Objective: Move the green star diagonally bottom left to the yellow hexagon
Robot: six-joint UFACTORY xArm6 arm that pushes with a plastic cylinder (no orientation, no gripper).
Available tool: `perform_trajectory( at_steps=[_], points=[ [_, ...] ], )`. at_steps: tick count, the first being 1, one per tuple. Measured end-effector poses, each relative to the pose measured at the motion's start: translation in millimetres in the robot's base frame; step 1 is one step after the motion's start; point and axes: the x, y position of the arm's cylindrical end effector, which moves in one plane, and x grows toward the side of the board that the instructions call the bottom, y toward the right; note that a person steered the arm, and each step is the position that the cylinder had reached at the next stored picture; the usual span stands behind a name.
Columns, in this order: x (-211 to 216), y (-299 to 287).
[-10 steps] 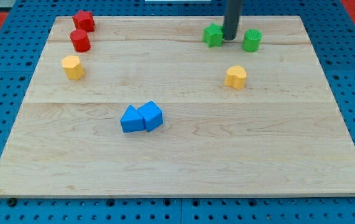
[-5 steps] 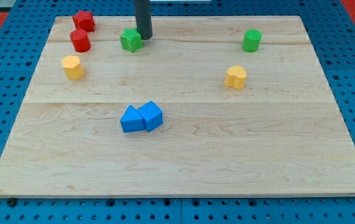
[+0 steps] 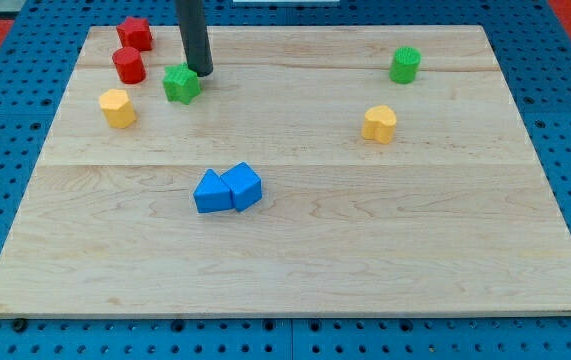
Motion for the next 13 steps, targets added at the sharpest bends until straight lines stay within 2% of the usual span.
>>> perform_trajectory(
  at_steps=[1,3,6,8,10,11,12,13],
  points=[
    [-8,-12],
    [19,-14],
    [100,-15],
    [117,-24],
    [165,-80],
    [171,-80],
    [167,-39],
    [153,-22]
  ],
)
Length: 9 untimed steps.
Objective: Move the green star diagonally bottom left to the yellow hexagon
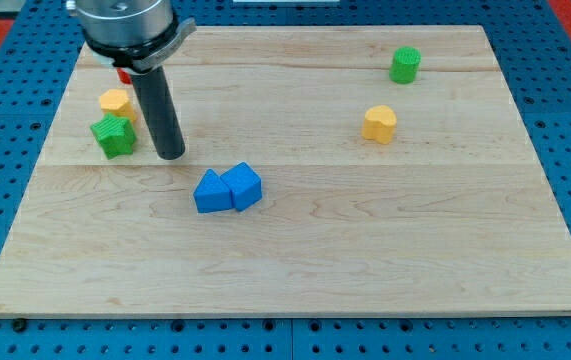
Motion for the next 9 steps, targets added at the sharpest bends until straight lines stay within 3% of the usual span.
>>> perform_trajectory(
  at_steps=[2,9],
  points=[
    [-1,-57],
    [-56,-76]
  ],
)
